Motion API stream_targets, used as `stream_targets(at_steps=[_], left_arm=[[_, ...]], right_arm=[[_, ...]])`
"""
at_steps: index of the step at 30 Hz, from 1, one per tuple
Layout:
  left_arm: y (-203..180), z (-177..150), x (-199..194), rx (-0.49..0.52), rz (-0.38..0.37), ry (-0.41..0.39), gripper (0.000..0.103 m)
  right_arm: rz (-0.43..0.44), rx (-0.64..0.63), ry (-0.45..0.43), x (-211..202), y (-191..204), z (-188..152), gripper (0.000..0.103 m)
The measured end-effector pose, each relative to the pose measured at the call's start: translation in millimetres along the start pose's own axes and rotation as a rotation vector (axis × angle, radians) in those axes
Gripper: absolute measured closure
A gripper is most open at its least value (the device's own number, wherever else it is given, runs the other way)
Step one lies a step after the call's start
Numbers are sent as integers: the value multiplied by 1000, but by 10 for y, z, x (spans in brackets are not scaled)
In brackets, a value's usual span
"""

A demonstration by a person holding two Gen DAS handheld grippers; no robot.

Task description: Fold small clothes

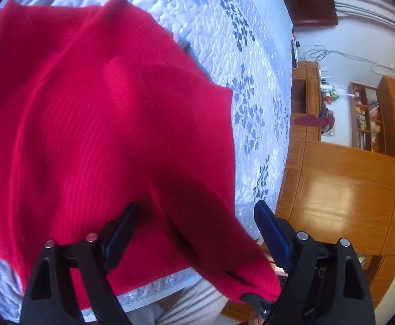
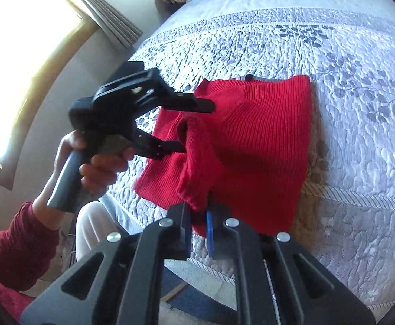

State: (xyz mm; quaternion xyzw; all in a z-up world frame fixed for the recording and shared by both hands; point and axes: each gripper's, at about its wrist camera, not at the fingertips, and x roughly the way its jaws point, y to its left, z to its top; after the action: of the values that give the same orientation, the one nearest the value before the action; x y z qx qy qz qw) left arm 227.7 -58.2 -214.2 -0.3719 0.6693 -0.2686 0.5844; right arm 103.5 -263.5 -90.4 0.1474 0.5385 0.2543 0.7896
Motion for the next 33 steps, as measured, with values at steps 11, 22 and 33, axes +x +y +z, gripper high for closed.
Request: stream_targets(at_steps=[11, 22, 33], left_arm=[[-357, 152, 49, 152, 91, -77, 87], [-607, 235, -753, 314, 120, -223, 87], [352, 310, -900, 280, 269, -218, 87]], right_arm=[[21, -13, 0, 14, 82, -27, 96], [69, -154, 36, 403, 895, 309, 96], [-17, -232, 244, 1446, 1157, 77, 96]])
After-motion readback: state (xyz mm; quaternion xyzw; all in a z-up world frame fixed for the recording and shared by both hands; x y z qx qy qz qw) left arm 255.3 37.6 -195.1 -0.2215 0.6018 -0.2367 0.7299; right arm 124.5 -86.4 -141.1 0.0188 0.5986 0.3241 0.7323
